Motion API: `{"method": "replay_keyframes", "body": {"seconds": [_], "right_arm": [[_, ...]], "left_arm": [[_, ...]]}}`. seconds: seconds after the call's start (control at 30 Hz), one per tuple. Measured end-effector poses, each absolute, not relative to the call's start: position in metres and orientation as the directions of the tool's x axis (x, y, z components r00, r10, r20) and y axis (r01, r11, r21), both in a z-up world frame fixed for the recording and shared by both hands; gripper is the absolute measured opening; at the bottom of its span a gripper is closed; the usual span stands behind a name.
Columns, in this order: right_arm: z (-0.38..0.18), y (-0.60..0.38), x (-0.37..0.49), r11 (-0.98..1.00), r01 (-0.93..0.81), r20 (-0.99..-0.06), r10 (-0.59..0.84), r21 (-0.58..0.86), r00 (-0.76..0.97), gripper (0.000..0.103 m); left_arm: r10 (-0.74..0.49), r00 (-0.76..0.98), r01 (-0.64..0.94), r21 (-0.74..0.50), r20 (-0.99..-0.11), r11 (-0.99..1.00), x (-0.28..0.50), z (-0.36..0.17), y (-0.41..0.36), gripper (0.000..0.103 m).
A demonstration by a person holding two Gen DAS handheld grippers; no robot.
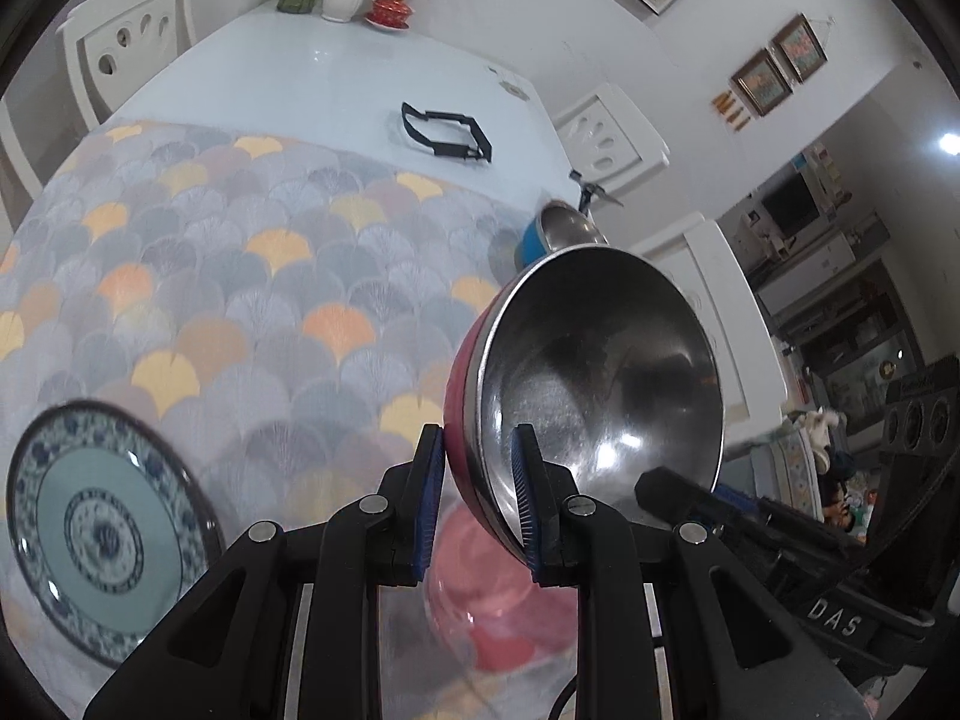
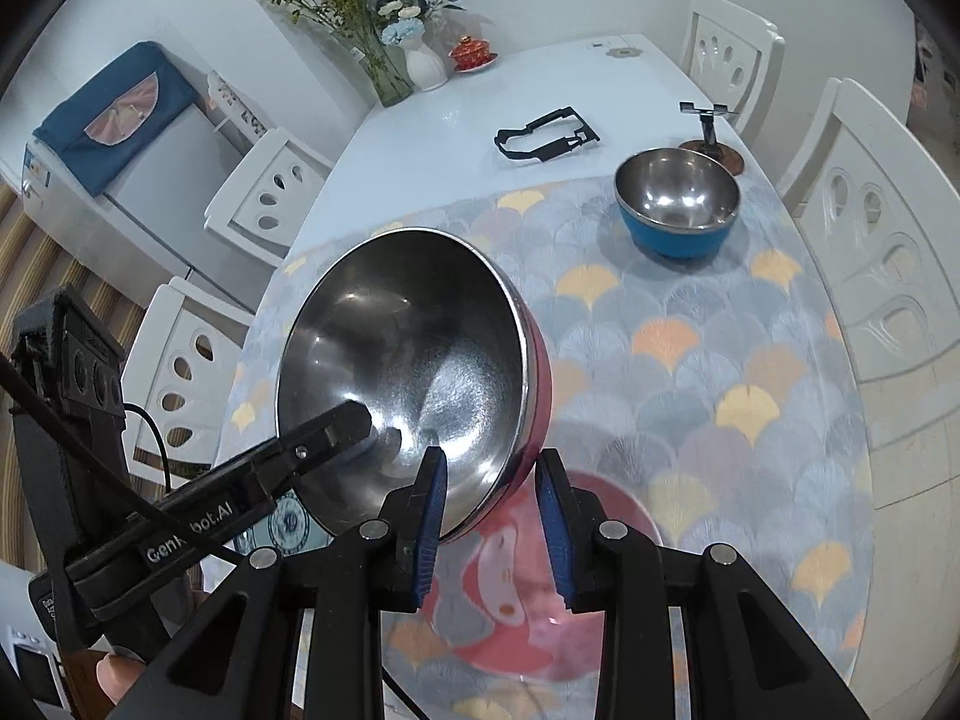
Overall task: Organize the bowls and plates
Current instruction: 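Lower the red steel bowl into the pink bowl and open the right gripper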
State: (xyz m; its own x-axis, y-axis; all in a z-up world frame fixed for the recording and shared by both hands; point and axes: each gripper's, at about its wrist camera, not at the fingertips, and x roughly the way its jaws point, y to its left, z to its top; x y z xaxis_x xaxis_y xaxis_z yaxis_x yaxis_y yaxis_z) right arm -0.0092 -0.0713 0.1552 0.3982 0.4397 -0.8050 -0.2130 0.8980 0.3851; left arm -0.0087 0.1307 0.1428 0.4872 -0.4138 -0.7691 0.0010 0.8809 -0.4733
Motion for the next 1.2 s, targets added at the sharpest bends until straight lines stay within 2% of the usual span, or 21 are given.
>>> {"method": "replay_keyframes", "body": {"seconds": [0.43,0.7,1.1,1.2], "right_arm": [[0.127,-0.095,-0.059,0.923,-0.154,-0.847,0.385,0.352,0.366,0.03],[0.094,-0.107,-0.073,0.928,-0.1,-0.881,0.371,0.358,0.292,0.03],[0.078,-0.11,-0.078,0.926,-0.08,-0.888,0.376,0.368,0.263,0.03],[0.077,-0.108,-0.077,0.923,-0.082,-0.887,0.384,0.375,0.257,0.03]], "left_arm": [[-0.41,0.421,0.074,-0.42,-0.809,0.905,-0.057,0.12,0.095,0.02],[-0.35,0.383,0.115,-0.332,-0.855,0.936,-0.068,0.105,0.071,0.02],[-0.267,0.373,0.135,-0.232,-0.889,0.963,-0.068,0.092,0.058,0.021],[-0.253,0.373,0.131,-0.219,-0.893,0.967,-0.066,0.089,0.059,0.025]]}}
